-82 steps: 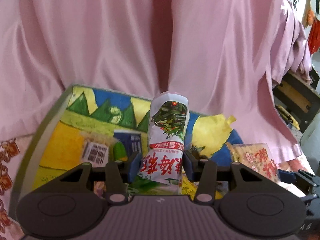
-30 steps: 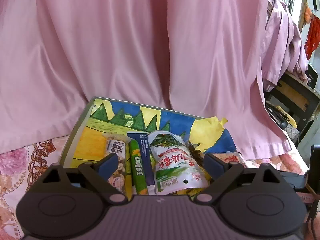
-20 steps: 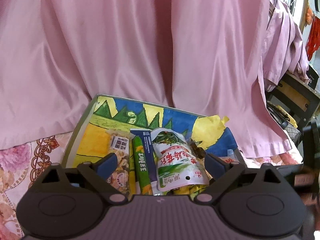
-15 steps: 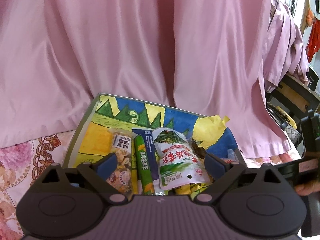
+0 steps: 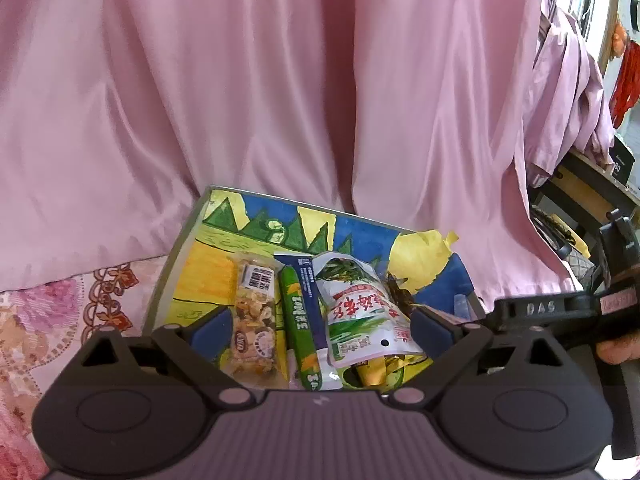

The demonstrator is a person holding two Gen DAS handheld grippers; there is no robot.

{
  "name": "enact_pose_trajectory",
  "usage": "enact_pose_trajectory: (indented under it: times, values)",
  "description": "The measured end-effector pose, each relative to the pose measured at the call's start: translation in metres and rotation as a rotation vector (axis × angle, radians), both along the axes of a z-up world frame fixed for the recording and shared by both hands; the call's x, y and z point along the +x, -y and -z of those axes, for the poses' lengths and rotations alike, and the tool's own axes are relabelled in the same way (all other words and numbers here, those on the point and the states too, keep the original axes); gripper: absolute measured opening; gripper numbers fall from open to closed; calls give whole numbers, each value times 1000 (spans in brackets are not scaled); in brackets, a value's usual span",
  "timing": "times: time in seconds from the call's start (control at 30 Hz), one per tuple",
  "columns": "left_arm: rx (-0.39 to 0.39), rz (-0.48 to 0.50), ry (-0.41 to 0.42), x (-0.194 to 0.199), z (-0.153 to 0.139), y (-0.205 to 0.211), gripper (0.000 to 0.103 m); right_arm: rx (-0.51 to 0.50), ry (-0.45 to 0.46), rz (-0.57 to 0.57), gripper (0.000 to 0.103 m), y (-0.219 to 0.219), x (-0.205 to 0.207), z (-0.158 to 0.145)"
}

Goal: Organize snacks
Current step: 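Open the left gripper to drop the pouch while the right gripper lowers and releases the rice cracker pack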

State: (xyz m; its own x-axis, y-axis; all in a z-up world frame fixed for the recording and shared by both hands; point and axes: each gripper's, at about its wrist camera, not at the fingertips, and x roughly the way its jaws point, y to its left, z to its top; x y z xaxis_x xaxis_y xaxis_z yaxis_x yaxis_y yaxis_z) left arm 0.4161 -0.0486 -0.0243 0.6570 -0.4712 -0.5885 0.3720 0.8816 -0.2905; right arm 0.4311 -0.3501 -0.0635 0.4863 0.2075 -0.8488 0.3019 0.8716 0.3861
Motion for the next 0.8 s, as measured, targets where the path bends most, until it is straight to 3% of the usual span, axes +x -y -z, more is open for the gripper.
enact_pose_trajectory:
  times: [0.07, 0.23, 0.47, 0.53, 0.6, 0.7, 0.8]
  values:
    - [4, -1, 3, -2, -2, -4, 98, -116, 20, -33, 102, -9, -1, -6]
    - [13, -8, 3, -5, -5, -10, 99, -65, 27, -63, 102, -11, -2, -10]
    - [14, -8, 10, -11, -9, -13, 99, -265, 42, -248, 102, -36, -9, -22]
    - [15, -10, 9, -13, -11, -13, 99, -194, 31, -186, 102, -28, -8, -17]
    - [16, -7, 9, -16, -13, -14, 99, -102, 100, -78, 102, -18, -11, -9]
    - [29, -3, 22, -23, -18, -17, 99, -168, 225, 43, 102, -20, -15, 3]
    - [38, -8, 29, -29, -21, -22, 100, -185, 241, 25, 102, -29, -21, 19]
